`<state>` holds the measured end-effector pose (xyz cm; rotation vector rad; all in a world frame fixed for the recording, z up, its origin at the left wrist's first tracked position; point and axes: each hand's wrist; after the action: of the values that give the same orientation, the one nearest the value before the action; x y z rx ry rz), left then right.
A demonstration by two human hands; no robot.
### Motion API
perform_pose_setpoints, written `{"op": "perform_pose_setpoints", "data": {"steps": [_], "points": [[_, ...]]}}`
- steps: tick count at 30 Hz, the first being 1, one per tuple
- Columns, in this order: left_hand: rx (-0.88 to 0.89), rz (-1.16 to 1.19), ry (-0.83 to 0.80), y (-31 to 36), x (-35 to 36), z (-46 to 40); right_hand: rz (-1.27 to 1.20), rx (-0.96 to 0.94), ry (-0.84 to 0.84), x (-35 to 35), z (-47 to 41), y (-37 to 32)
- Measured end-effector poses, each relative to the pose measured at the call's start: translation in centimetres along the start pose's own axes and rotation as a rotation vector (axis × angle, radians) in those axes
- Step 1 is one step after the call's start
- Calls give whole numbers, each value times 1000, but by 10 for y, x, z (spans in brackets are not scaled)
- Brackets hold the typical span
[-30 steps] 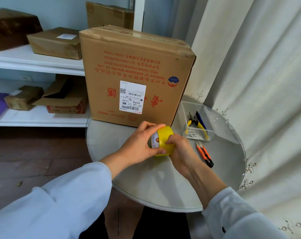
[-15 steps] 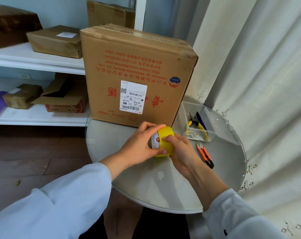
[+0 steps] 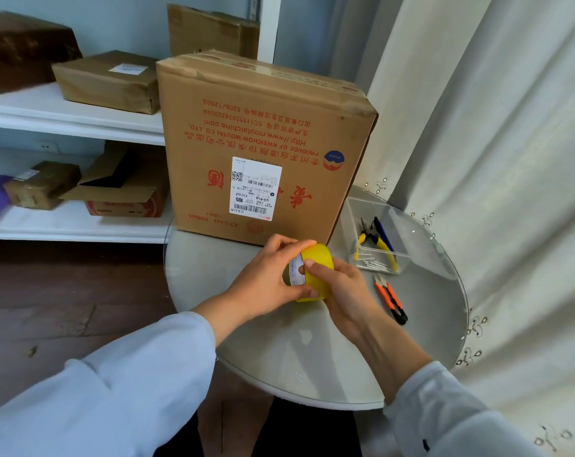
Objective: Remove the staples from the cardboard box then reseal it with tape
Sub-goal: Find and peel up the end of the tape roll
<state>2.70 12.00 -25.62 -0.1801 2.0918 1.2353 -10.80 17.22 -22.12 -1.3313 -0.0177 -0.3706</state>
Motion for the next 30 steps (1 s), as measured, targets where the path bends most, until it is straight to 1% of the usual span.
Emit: {"op": "perform_pose_setpoints", "data": {"steps": [6,10,15,23,30], "points": [[-13,12,-38,-1,-2,-3,8,-11,-44,-1,-2,-1],[-6,-23,-79,-5,-3,-4,19,-6,-59,-2,-3,-2],[2,-36,-65,-5,-2,-4,16,3,-62,-3,-5,-2],[2,-32,-53,-5,-2,-3,121,13,55,7,-12,-1],[-3,-20,-51,-6,-2,-5,140,11,63,7,-14,1]]}}
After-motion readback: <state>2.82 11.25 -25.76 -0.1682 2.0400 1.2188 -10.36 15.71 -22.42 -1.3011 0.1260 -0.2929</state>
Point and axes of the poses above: each hand's wrist, its own z-axis away from the middle knuckle, its own x-axis out of the palm, y = z × x, and after that the axes turned 3 degrees about -z, right-handed
